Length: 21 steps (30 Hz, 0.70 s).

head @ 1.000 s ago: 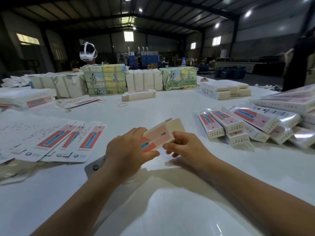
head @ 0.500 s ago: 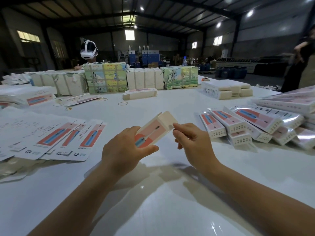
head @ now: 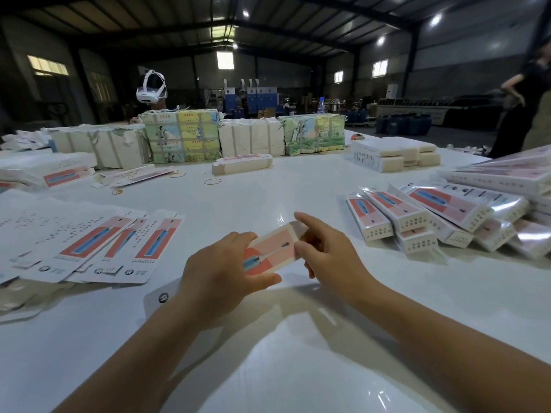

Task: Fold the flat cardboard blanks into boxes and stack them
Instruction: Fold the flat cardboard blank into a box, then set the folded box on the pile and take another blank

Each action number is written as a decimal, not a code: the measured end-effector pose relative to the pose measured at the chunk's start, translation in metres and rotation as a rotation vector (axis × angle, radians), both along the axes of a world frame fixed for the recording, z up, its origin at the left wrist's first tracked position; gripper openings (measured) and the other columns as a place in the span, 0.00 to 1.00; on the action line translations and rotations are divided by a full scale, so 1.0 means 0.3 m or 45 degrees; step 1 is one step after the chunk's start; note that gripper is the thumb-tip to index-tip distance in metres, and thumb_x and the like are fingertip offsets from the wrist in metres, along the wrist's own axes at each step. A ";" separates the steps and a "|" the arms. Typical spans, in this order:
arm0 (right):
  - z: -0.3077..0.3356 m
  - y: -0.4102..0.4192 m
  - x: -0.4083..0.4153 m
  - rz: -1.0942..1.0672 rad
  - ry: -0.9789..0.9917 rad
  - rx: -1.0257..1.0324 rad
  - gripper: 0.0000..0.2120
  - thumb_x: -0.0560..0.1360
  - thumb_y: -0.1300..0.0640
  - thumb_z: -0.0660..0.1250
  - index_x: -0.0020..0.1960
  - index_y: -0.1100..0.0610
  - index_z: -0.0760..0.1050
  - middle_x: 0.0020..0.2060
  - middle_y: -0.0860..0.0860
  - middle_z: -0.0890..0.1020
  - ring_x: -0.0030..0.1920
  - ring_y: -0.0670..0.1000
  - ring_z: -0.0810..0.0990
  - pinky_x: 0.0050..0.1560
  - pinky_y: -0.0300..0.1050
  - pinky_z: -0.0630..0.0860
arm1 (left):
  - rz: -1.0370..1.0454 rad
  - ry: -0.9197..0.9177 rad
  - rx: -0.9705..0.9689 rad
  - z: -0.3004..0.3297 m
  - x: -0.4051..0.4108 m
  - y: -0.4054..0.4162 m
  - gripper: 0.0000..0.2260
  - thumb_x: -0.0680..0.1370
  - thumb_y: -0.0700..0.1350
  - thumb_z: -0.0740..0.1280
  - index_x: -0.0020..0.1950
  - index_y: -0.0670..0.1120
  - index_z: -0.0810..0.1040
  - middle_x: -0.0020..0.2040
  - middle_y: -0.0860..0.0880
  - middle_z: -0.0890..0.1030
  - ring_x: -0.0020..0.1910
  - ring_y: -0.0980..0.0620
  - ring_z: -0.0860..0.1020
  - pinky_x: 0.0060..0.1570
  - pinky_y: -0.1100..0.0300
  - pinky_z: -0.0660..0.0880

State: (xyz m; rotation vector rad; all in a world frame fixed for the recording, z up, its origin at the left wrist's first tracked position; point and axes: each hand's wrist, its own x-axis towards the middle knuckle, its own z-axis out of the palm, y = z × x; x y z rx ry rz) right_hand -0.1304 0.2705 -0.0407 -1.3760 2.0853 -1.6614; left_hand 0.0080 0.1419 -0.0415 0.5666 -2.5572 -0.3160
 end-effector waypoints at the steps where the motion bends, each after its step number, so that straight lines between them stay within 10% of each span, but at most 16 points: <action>1: 0.002 0.000 0.002 -0.020 -0.004 -0.032 0.17 0.77 0.64 0.62 0.65 0.53 0.73 0.40 0.49 0.78 0.35 0.42 0.75 0.40 0.37 0.74 | 0.003 0.009 0.000 0.000 -0.001 0.003 0.35 0.61 0.71 0.57 0.64 0.55 0.69 0.55 0.57 0.76 0.44 0.53 0.77 0.42 0.64 0.78; 11: 0.005 -0.004 0.030 0.030 -0.094 -0.107 0.21 0.79 0.65 0.57 0.46 0.39 0.76 0.44 0.46 0.76 0.39 0.44 0.74 0.41 0.37 0.69 | 0.071 0.057 -0.065 -0.014 -0.023 0.030 0.36 0.62 0.72 0.55 0.64 0.54 0.69 0.55 0.56 0.76 0.42 0.54 0.76 0.41 0.66 0.75; 17: 0.018 0.002 0.010 -0.329 0.219 -0.166 0.20 0.76 0.55 0.67 0.66 0.47 0.70 0.54 0.46 0.66 0.55 0.44 0.68 0.53 0.25 0.65 | 0.091 0.129 0.011 0.000 -0.040 0.045 0.39 0.62 0.73 0.53 0.66 0.53 0.69 0.57 0.56 0.76 0.45 0.54 0.75 0.43 0.63 0.74; 21: 0.029 -0.003 -0.012 -0.020 -0.724 -0.245 0.37 0.72 0.57 0.71 0.75 0.50 0.56 0.63 0.50 0.72 0.60 0.51 0.73 0.55 0.47 0.72 | 0.049 0.170 0.069 0.013 -0.038 0.062 0.38 0.63 0.74 0.54 0.65 0.53 0.70 0.54 0.56 0.76 0.46 0.54 0.76 0.44 0.61 0.78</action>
